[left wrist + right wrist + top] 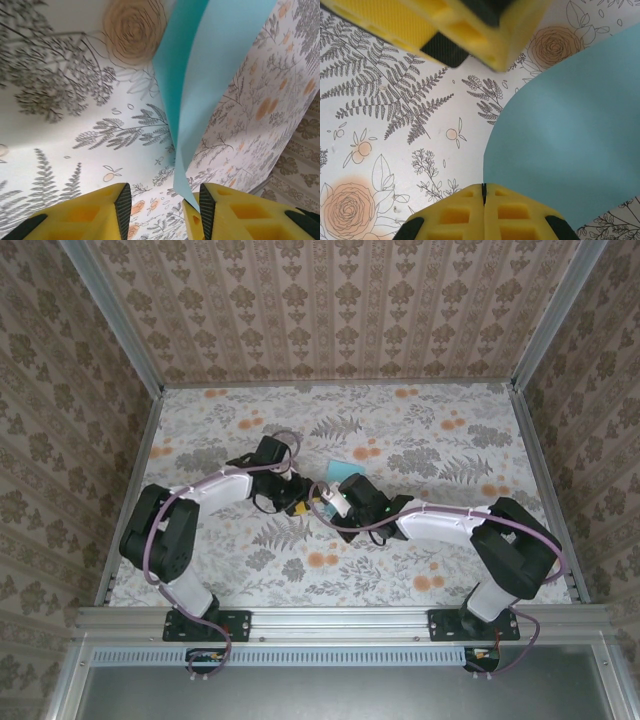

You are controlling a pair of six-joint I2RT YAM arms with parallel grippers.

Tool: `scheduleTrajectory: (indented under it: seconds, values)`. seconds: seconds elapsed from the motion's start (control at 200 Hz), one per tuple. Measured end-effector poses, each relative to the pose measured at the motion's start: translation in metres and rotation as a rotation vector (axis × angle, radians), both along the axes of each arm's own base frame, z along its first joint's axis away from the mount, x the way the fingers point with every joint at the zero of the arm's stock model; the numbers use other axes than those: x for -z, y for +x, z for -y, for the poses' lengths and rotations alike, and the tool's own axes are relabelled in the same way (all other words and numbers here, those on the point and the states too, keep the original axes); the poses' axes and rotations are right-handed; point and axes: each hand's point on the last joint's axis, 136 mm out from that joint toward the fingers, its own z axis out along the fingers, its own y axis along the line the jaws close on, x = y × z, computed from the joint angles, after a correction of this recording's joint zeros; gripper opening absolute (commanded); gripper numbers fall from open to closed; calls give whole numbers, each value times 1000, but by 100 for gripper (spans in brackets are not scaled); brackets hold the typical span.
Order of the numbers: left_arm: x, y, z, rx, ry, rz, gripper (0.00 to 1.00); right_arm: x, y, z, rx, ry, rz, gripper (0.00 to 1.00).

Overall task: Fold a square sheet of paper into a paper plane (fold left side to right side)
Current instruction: Third fold the triangle at the center of the table.

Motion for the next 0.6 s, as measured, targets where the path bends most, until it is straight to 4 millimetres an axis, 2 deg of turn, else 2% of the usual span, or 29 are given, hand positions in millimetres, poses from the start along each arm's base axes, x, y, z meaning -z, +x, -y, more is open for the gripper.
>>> scheduleTrajectory:
  seconds: [0.135, 0.245, 0.315, 0.495, 0.6]
  values:
    - [-12, 18, -1, 2, -25, 39, 32, -1, 1, 2, 5, 26, -18, 0]
    - [-26, 45, 16, 46, -68, 97, 21, -1, 2, 4, 12, 47, -37, 0]
    - [-29, 63, 28, 72, -93, 127, 19, 0, 1, 5, 16, 58, -52, 0]
    - [-19, 97, 59, 147, -133, 161, 16, 2, 1, 7, 29, 92, -89, 0]
    - [-7, 103, 76, 194, -152, 155, 15, 1, 2, 6, 38, 115, -100, 0]
